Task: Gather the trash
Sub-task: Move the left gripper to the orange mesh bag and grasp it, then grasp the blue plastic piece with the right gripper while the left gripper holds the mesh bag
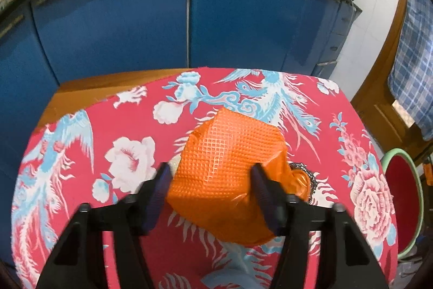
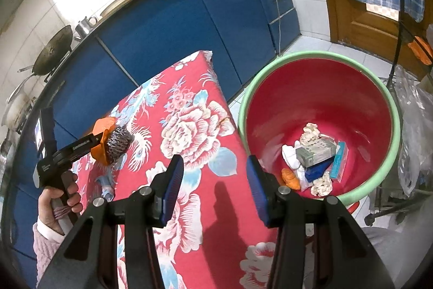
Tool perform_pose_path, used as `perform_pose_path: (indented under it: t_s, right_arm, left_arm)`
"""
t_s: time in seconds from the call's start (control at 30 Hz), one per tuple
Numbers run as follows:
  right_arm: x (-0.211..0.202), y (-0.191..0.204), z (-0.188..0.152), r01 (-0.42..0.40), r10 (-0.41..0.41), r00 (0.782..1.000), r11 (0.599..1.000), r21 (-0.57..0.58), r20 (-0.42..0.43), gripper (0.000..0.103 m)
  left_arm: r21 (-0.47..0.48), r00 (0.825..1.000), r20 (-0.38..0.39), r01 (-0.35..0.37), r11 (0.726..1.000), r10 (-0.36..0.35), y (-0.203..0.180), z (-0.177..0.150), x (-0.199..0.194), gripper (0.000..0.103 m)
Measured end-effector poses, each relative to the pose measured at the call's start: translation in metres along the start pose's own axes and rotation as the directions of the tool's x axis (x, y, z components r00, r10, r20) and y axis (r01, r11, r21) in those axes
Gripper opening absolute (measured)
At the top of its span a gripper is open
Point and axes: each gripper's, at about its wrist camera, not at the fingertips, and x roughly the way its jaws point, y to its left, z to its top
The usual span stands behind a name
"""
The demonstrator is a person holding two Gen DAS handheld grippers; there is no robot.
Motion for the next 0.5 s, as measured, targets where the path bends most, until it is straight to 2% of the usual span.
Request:
perform_pose_path:
  t_s: [0.03,0.07,0.1,0.17,0.23,0.5]
  right_arm:
    - [0.000,0.001,0.000,0.000,0.000,1.000,1.000,-0.003,-0.001,0.051]
    - [0.001,0.003,0.000,0.000,0.000,1.000,1.000,-0.007,-0.002,0.051]
    - [0.001,0.004,0.000,-0.001,0.001,1.000,1.000,-0.009,-0.004,0.051]
    - [0.003,0.007,0.000,-0.005,0.004,1.000,1.000,-0.015,-0.009,0.051]
    - [0.004,0.012,0.001,-0.009,0.009,1.000,1.000,-0.026,-0.011,0.051]
    - [0.012,0.038,-0.002,-0.040,0.038,0.999,0.997,-0.073,-0.026,0.051]
  left_arm:
    - [-0.007,1.000,0.001,-0.001,1.000,0.001,0.001,0.000,0.000,0.045]
    - [-0.015,1.000,0.006,0.000,1.000,0.000,0.003,-0.001,-0.001,0.034]
    - [-0.023,1.000,0.009,0.005,1.000,-0.005,0.004,-0.001,-0.004,0.029]
    - [-0.059,0.999,0.010,0.052,0.997,-0.052,0.012,-0.002,-0.010,0.016]
    - [-0.088,0.997,0.018,0.080,0.993,-0.078,0.018,-0.003,-0.017,0.014]
    - [-0.138,0.992,0.091,0.103,0.985,-0.091,0.042,-0.017,-0.058,0.014]
